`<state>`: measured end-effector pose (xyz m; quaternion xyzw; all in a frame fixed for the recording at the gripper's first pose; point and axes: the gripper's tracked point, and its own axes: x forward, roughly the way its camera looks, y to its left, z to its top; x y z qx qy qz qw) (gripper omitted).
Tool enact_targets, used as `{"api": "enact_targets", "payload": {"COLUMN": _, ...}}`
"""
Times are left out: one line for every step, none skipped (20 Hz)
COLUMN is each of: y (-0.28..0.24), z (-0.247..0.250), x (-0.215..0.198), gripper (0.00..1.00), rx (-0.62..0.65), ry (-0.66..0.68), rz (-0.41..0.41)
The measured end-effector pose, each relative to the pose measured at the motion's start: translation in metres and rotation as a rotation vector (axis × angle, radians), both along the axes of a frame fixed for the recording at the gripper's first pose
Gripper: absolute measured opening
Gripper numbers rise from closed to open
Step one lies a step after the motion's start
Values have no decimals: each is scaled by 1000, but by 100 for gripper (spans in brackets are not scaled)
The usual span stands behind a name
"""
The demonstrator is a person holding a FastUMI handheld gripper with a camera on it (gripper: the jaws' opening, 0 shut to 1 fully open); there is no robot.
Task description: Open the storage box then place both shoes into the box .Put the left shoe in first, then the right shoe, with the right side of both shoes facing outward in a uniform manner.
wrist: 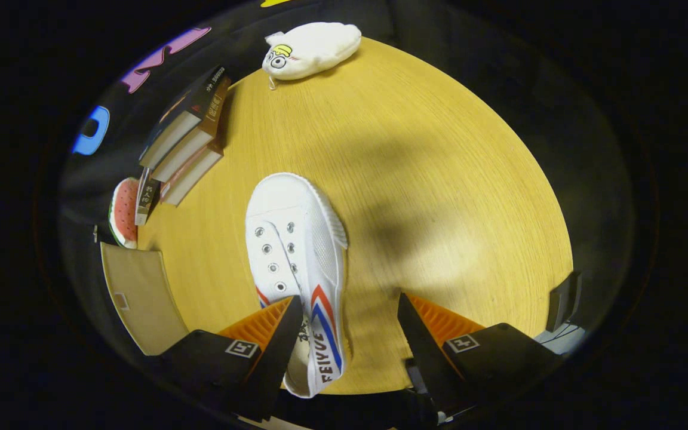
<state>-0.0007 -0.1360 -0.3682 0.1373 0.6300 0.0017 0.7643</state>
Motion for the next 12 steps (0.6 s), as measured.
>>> {"api": "enact_targets", "payload": {"y": 4, "z": -3, "x": 3, "gripper": 97, "rx": 4, "ry": 4, "rz": -7}}
{"api": "enact_targets", "payload": {"y": 8, "z": -4, "x": 5, "gripper": 97, "rx": 10, "ry": 6, "rz": 2}}
{"api": "enact_targets", "payload": {"y": 15, "z": -5, "x": 7, "gripper": 97, "rx": 34, "ry": 2, "rz": 8}}
{"api": "enact_targets", "payload": {"y": 21, "z": -6, "x": 7, "gripper": 93, "rx": 62, "ry": 15, "rz": 1}}
{"api": "enact_targets", "payload": {"y": 29, "z": -7, "x": 11, "gripper": 79, "rx": 98, "ry": 12, "rz": -16}}
{"api": "enact_targets", "payload": {"y": 31, "z": -9, "x": 6, "gripper": 73, "rx": 126, "ry": 27, "rz": -24}}
{"api": "enact_targets", "payload": {"y": 29, "z": -6, "x": 8, "gripper": 56, "rx": 129, "ry": 13, "rz": -48}}
{"api": "enact_targets", "payload": {"y": 30, "z": -8, "x": 6, "gripper": 57, "rx": 144, "ry": 9, "rz": -48}}
{"api": "enact_targets", "payload": {"y": 28, "z": -8, "x": 7, "gripper": 53, "rx": 155, "ry": 6, "rz": -58}}
{"api": "enact_targets", "payload": {"y": 29, "z": -10, "x": 6, "gripper": 52, "rx": 171, "ry": 9, "rz": -75}}
{"api": "enact_targets", "payload": {"y": 29, "z": -8, "x": 6, "gripper": 43, "rx": 187, "ry": 8, "rz": -86}}
{"api": "enact_targets", "payload": {"y": 27, "z": -7, "x": 6, "gripper": 42, "rx": 207, "ry": 6, "rz": -93}}
